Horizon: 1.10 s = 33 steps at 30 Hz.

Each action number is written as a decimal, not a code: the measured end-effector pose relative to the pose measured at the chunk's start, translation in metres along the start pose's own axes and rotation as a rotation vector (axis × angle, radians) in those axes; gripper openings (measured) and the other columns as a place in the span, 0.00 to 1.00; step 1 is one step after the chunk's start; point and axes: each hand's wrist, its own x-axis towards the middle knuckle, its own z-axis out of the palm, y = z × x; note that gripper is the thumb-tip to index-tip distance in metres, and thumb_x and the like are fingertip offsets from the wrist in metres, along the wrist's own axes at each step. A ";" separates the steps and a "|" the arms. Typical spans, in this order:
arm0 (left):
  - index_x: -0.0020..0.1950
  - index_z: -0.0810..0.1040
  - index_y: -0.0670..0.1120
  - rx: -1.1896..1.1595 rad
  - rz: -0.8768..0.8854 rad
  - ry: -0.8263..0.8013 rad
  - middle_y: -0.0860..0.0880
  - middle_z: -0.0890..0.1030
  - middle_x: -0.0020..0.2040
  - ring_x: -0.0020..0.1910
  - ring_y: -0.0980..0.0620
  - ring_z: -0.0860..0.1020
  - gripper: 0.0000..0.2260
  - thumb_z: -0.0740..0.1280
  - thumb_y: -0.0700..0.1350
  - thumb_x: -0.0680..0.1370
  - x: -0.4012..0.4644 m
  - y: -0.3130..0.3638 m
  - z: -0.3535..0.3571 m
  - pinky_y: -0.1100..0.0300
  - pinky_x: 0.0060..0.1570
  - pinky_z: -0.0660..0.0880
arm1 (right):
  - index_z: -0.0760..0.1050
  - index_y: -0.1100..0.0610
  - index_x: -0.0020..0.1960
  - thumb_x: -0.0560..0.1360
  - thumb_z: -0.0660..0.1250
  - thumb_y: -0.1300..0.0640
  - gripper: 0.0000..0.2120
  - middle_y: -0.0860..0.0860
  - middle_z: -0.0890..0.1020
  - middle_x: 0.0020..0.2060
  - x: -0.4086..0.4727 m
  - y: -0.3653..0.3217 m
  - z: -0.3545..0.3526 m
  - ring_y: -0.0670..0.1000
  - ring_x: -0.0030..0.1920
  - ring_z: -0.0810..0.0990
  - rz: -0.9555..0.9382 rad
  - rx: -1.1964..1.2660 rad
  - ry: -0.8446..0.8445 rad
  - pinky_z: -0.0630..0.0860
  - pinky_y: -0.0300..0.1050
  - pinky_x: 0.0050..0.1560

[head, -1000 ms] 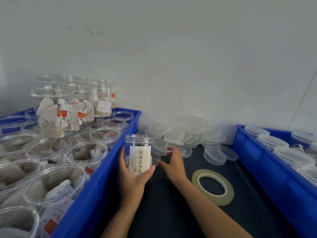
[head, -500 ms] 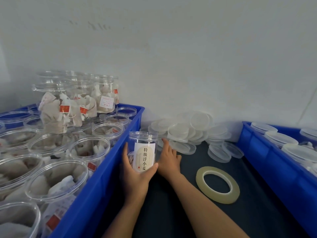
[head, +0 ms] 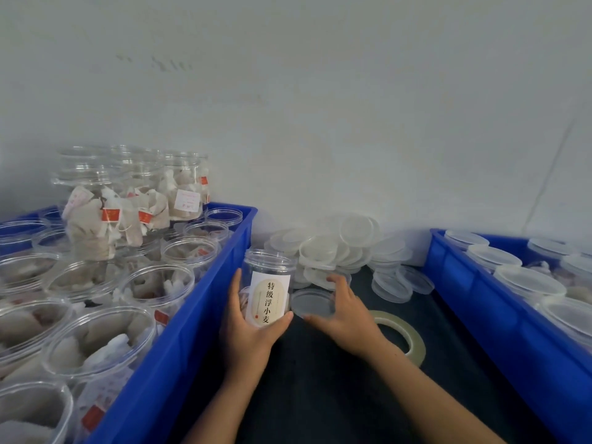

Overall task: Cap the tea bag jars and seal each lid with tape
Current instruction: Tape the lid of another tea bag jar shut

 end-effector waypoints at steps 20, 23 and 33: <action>0.62 0.61 0.69 0.234 0.313 -0.378 0.59 0.74 0.57 0.55 0.59 0.76 0.43 0.82 0.58 0.54 -0.020 0.013 0.008 0.54 0.50 0.79 | 0.50 0.27 0.63 0.61 0.69 0.33 0.38 0.28 0.67 0.61 -0.071 0.027 -0.026 0.27 0.61 0.65 -0.144 0.117 0.078 0.68 0.25 0.49; 0.62 0.63 0.69 0.200 0.302 -0.383 0.60 0.75 0.58 0.56 0.60 0.76 0.43 0.82 0.57 0.54 -0.019 0.014 0.008 0.57 0.50 0.79 | 0.52 0.33 0.66 0.62 0.72 0.38 0.40 0.33 0.67 0.63 -0.072 0.026 -0.024 0.31 0.61 0.69 -0.124 0.233 0.076 0.71 0.28 0.52; 0.65 0.74 0.60 -0.012 0.148 -0.448 0.66 0.77 0.58 0.58 0.65 0.76 0.38 0.84 0.43 0.59 -0.022 0.017 0.013 0.64 0.50 0.79 | 0.58 0.36 0.67 0.58 0.77 0.48 0.44 0.46 0.72 0.59 -0.071 0.027 -0.044 0.42 0.53 0.79 0.074 0.869 0.115 0.75 0.37 0.49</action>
